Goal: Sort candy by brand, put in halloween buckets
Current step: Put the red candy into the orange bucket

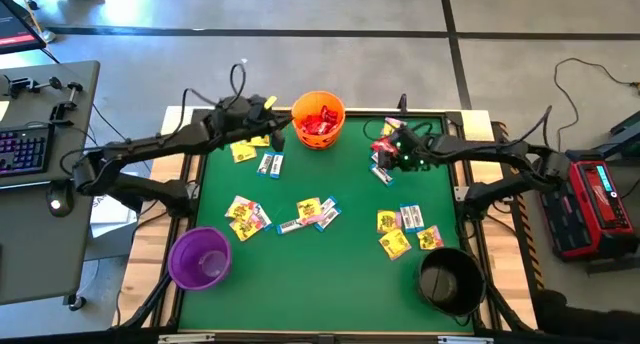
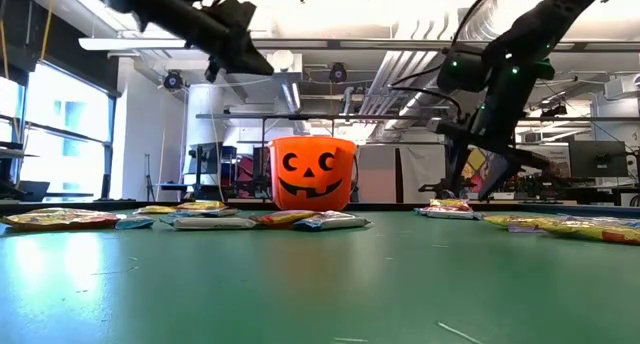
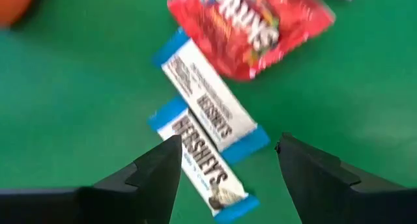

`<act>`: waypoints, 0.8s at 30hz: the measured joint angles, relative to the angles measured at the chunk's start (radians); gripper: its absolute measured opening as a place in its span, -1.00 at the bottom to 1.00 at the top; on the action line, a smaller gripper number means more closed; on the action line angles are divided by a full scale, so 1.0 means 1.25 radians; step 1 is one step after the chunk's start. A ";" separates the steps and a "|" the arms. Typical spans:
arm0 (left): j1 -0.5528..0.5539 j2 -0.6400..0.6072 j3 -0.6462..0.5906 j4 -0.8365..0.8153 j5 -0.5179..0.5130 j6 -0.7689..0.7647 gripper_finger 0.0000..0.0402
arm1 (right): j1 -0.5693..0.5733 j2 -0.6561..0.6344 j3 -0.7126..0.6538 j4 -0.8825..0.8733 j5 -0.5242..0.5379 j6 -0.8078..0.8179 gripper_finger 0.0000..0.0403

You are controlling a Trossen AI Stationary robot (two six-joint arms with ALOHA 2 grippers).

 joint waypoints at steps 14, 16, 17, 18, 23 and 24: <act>-0.043 -0.119 -0.238 0.261 0.056 -0.112 -0.98 | 0.026 -0.001 -0.047 0.071 0.073 0.099 0.19; -0.046 -0.122 -0.240 0.260 0.056 -0.112 -0.98 | 0.008 -0.001 -0.077 0.139 0.057 0.113 0.19; -0.047 -0.122 -0.240 0.260 0.056 -0.112 -0.98 | 0.000 -0.001 -0.092 0.174 0.054 0.119 0.19; -0.047 -0.122 -0.240 0.260 0.056 -0.113 -0.98 | -0.004 -0.001 -0.104 0.198 0.059 0.131 0.19; -0.047 -0.121 -0.240 0.260 0.054 -0.125 -0.98 | -0.006 -0.001 -0.125 0.210 0.187 0.149 0.19; -0.047 -0.122 -0.240 0.260 0.054 -0.127 -0.98 | -0.009 -0.001 -0.125 0.219 0.206 0.149 0.19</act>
